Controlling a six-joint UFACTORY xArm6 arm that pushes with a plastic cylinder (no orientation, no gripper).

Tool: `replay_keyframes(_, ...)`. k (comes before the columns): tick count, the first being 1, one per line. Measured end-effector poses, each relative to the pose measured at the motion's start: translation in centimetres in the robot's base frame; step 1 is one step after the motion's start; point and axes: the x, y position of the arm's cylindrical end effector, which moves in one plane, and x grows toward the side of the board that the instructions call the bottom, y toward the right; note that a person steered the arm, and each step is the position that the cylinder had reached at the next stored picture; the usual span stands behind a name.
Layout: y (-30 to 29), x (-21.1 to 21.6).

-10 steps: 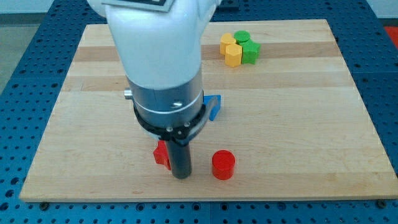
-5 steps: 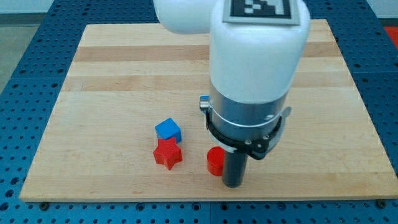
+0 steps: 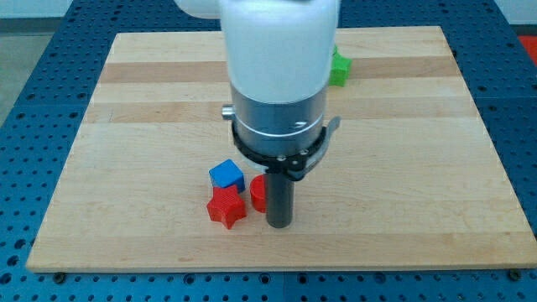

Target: Slide the red circle to the top right of the red star

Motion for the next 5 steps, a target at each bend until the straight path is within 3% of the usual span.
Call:
replay_keyframes(2,4.7,-2.6)
replay_keyframes(5,4.6,-12.0)
